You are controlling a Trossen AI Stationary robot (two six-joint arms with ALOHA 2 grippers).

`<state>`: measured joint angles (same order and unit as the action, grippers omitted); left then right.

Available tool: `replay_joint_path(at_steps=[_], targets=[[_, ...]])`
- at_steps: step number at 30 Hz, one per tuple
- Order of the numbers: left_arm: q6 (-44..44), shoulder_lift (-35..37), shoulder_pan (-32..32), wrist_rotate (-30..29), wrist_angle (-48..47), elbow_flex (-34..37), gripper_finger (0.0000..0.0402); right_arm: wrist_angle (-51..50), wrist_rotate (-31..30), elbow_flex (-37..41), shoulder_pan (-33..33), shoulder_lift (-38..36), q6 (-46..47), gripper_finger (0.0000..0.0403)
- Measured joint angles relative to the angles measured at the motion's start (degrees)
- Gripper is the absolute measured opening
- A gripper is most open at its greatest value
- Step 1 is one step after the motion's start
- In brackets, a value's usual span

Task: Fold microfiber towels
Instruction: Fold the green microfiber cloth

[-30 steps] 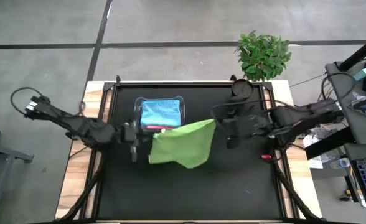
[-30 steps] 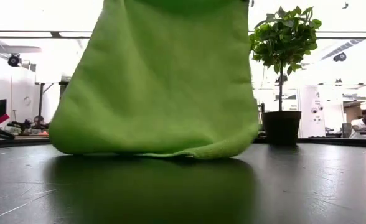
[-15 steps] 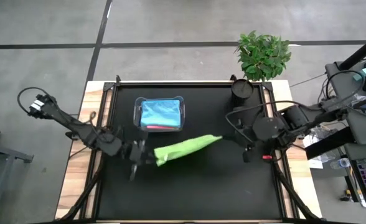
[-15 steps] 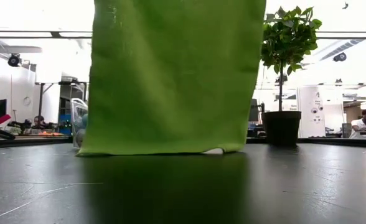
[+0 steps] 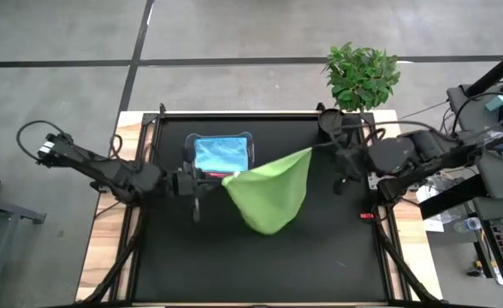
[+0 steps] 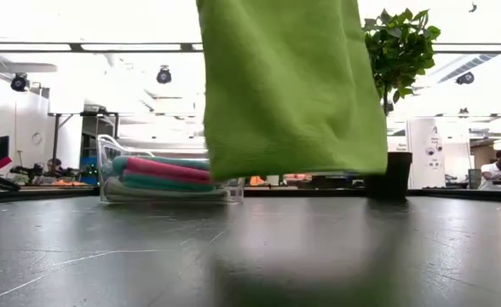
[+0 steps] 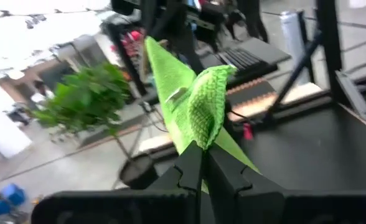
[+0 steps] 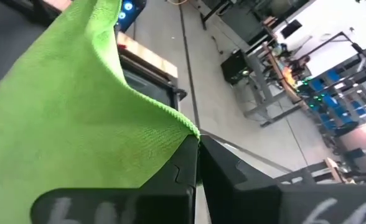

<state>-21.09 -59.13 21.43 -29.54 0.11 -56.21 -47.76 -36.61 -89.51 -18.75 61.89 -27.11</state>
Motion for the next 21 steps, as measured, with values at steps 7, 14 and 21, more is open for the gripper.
replay_joint_path(at_steps=[7, 14, 21], targets=[[0.16, 0.71, -0.63, 8.08, -0.09, 1.34, 0.0, -12.33, 5.16, -6.66, -1.28, -0.42, 9.35, 0.0008], [11.55, -5.37, 2.23, 19.56, 0.13, 4.88, 0.0, -18.97, 24.51, -1.99, -6.04, -0.31, 26.23, 0.0008], [19.63, -16.69, 9.27, 21.64, 4.51, 6.0, 0.0, -11.47, 31.35, 9.52, -16.79, 2.32, 38.18, 0.0008]])
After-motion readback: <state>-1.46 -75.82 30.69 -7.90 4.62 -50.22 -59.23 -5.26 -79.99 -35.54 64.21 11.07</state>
